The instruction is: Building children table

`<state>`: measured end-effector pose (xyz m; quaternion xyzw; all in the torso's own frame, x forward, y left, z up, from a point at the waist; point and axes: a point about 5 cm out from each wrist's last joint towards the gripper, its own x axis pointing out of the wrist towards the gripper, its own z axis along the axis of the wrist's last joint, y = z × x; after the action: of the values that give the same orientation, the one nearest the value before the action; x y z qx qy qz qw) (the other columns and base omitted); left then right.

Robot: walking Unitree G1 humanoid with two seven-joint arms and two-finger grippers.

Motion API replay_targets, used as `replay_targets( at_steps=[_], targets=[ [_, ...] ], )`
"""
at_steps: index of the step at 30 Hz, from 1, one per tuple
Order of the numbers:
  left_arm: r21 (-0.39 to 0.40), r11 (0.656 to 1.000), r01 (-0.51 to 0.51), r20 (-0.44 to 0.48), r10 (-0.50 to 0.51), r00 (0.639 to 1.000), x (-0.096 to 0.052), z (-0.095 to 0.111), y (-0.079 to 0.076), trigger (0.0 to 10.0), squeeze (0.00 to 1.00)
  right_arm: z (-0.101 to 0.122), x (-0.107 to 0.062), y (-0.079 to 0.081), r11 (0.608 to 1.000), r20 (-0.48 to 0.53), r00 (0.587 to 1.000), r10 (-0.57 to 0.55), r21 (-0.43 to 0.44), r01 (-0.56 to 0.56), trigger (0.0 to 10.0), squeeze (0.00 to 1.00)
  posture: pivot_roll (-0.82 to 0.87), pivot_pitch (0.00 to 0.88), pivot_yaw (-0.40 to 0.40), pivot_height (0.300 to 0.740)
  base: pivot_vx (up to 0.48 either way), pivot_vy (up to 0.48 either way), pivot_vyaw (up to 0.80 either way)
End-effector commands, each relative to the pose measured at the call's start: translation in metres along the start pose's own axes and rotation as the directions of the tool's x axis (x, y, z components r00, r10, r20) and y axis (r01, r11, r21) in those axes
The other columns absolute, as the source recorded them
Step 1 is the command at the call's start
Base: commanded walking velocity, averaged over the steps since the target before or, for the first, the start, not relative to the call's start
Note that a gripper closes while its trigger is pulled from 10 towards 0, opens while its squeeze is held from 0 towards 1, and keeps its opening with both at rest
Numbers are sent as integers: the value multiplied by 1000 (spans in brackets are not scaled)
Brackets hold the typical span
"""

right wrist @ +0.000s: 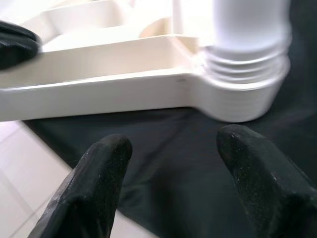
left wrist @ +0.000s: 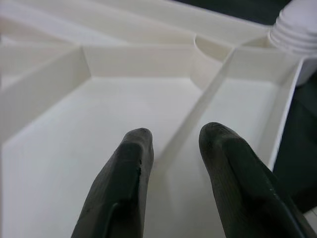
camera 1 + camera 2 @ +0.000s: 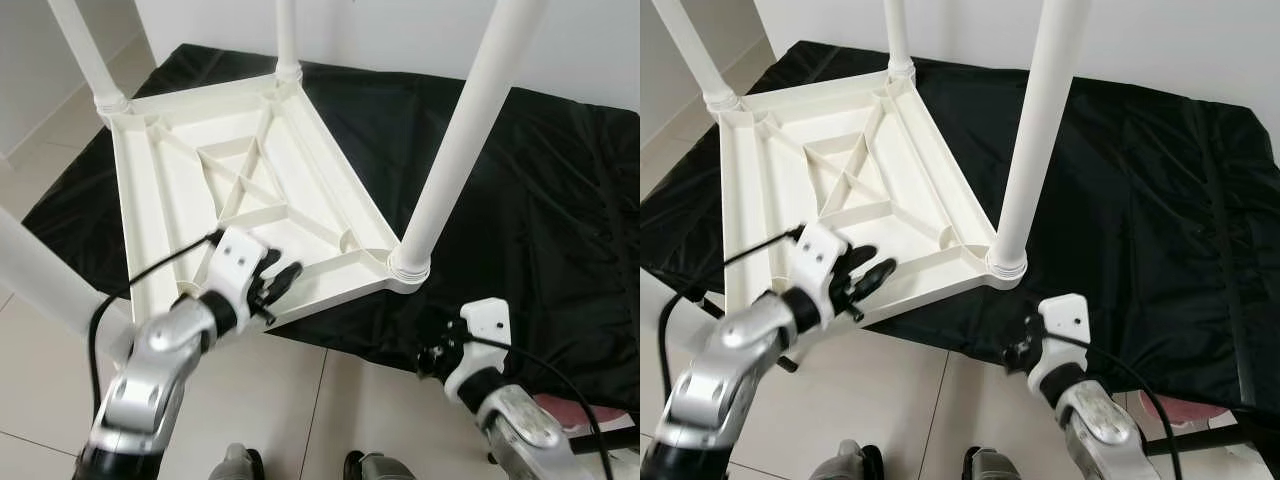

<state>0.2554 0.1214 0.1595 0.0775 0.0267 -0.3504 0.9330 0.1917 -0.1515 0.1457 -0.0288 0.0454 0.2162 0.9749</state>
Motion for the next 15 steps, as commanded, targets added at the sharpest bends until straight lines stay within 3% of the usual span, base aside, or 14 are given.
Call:
replay_targets(
  at_steps=[1, 5, 11, 12, 13, 15],
  targets=[
    [-9, 980, -201, -20, 200, 979, -8, -2, 6, 10000, 0, 1, -8, 12, 992, -29, 991, 127, -1, -128, 10000, 0, -11, 133, 1, 740, 0, 0, 0],
    [-26, 977, -213, -50, 211, 976, -19, -8, 2, 10000, 0, 2, -10, 18, 971, -52, 971, 233, -44, -235, 10000, 0, -4, 126, -5, 740, 0, 0, 0],
    [-29, 967, -253, -74, 251, 965, -28, -12, 1, 10000, 0, 4, 3, 6, 985, -12, 988, 156, -78, -156, 10000, 0, 21, 110, -16, 740, 0, 0, 0],
    [-17, 959, -282, -77, 280, 957, -31, -14, 1, 10000, 467, 6, 10, 1, 988, 10, 993, 120, -104, -118, 10000, 0, 27, 106, -19, 740, 0, 0, 0],
    [-9, 934, -356, -76, 354, 932, -35, -18, 4, 10000, 1000, 11, 22, -2, 992, 59, 995, 80, -104, -73, 10000, 0, 31, 101, -24, 740, 0, 0, 0],
    [-9, 934, -356, -76, 354, 932, -35, -18, 4, 10000, 1000, 11, 22, -2, 992, 59, 995, 80, -104, -73, 10000, 0, 31, 101, -24, 740, 0, 0, 0]
  ],
)
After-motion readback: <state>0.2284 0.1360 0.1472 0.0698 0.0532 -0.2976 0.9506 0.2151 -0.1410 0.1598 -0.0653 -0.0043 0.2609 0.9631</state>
